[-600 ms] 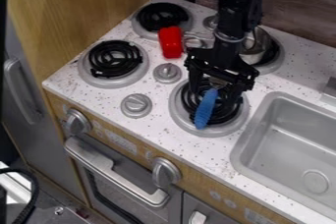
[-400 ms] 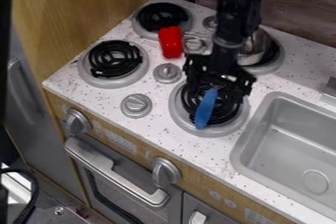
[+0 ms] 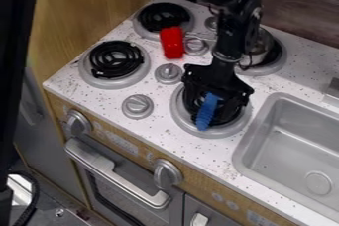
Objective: Move the blue spoon to the upper left burner
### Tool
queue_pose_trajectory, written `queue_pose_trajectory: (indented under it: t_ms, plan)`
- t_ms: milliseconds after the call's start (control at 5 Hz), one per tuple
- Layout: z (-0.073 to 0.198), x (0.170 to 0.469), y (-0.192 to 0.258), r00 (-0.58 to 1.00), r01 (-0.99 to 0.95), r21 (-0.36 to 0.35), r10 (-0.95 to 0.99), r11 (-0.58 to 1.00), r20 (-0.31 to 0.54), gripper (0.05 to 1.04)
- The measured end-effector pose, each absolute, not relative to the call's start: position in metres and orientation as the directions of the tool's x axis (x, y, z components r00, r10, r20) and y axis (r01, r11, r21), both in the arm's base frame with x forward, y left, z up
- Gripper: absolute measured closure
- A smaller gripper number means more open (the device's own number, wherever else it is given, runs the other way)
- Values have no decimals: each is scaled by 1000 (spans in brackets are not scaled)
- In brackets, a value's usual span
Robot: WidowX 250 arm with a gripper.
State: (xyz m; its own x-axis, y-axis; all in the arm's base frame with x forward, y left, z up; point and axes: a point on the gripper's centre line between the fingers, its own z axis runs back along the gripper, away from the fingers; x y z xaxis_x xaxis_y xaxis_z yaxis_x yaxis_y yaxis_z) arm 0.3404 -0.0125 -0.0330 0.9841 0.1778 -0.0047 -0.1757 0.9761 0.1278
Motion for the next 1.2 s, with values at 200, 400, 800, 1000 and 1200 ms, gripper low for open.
queue_pose_trajectory:
  t_ms: [200, 400, 800, 1000, 1200]
  plan:
    - [-44, 342, -11, 986, -163, 102, 166, 981, -19, 85]
    - [-49, 341, -8, 981, -187, 59, 189, 981, -41, 137]
    - [-52, 340, -13, 983, -177, 22, 178, 984, -39, 644]
    - [-45, 327, -9, 987, -148, 44, 151, 988, -58, 659]
    - [5, 336, -1, 977, -210, 9, 209, 978, 27, 659]
